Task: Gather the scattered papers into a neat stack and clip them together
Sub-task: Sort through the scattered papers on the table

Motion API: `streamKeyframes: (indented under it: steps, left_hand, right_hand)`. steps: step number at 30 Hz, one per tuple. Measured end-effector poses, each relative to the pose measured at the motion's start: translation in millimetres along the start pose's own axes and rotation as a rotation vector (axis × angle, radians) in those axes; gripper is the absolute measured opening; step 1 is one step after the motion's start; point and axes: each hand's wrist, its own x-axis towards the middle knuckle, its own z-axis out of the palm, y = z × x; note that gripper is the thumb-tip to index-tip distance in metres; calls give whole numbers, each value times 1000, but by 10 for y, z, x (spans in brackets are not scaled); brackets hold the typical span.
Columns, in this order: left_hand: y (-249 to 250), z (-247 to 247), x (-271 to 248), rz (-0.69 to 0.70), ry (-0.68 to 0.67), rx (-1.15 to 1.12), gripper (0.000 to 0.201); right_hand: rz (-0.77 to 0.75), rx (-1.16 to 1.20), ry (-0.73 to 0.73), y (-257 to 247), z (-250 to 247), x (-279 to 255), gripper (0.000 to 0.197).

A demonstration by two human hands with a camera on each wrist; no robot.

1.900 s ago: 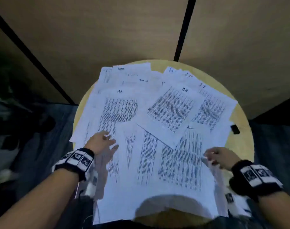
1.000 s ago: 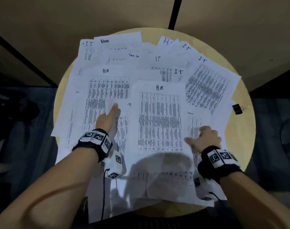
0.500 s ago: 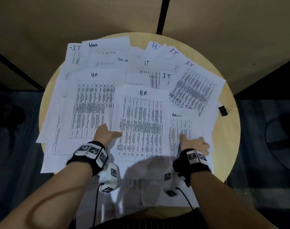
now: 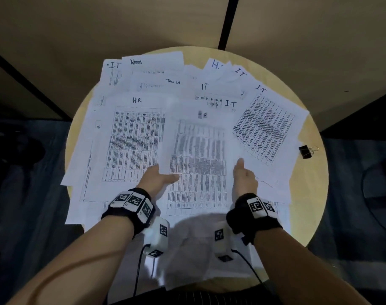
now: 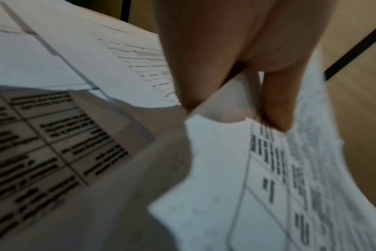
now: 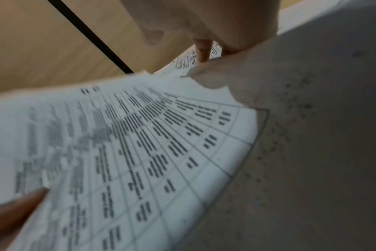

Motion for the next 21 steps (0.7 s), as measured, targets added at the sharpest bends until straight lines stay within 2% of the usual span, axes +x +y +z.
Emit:
streamKeyframes:
  steps: [3,5,6,7,8,9,10,12,13,14,17,20,21]
  left_hand:
    - [34,-71,-79,24,-105,-157,50]
    - [54,-143,-108,44,-127,-171,46]
    - [56,-186,-95,57,-121,-181,44]
    - [61,-239,-76,75,-107,-190,43]
    - [65,-294,-54,91,-94,-212,46]
    - [42,-361,8,145,-75,-186,52]
    - [39,-440,44,228,-19,-17,58]
    - [-3,-634,148,324,181,749,71]
    - [-55,-735,191,329,248,1051,78]
    - [-84,-811,201,277,249,1199,81]
    - [-205,-810,182,125,126,1314,71]
    - [-392,-658,83,245,88,1404,59]
    - [-443,-614,44,324,117,1376,56]
  right_hand:
    - [-81,51,-9,57,-66,-43,105]
    - [-59,77,-167,80,-167,34,104]
    - [-46,22,-285,48,-223,54,96]
    - [-39,-105,-368,23,-278,128,80]
    - [-49,-200,-384,-30,-333,157,61]
    - [-70,-253,-347,-55,-385,230,52]
    - [-77,-266,-286,-104,-439,277,46]
    - [-42,-243,-197,-149,-546,373,43]
    - [-3,-220,-171,-144,-596,438,48]
    - [30,-201,-142,-160,-627,448,52]
    - [68,-230,-168,-188,-632,483,46]
    - [73,-250,-201,-299,-550,395,47]
    - [80,-214,-211,-286,-489,451,35]
